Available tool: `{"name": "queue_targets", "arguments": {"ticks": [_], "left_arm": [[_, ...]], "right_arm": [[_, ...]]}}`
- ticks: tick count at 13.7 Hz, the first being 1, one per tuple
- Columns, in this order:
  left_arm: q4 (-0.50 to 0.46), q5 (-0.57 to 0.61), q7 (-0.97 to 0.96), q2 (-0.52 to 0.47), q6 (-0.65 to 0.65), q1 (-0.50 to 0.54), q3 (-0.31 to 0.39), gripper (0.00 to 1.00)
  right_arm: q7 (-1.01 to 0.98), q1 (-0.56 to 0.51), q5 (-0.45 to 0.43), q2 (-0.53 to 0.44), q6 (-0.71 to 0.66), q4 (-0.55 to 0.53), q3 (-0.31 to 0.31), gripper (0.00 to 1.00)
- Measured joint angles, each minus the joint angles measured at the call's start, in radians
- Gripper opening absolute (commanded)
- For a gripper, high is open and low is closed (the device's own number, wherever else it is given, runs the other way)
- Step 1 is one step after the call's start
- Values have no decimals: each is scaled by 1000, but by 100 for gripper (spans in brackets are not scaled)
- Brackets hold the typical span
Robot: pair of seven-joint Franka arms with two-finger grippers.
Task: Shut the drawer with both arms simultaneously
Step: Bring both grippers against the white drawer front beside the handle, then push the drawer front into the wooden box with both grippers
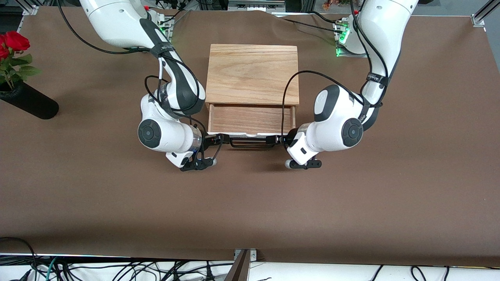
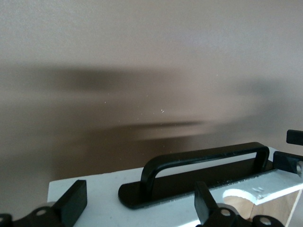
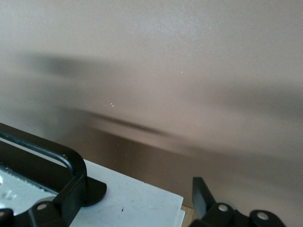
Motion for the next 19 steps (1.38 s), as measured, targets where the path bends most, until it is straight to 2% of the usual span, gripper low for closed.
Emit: {"name": "queue_targets", "arguments": {"ticks": [9, 13, 19], "left_arm": [[42, 0, 16, 21, -177, -1, 13, 100], [35, 1, 16, 30, -286, -30, 13, 100], [19, 1, 6, 29, -394, -62, 11, 100]], "right_arm": [[0, 13, 2, 0, -56, 1, 8, 100], [0, 21, 2, 0, -179, 1, 10, 100], [0, 28, 2, 0, -280, 0, 10, 100]]}}
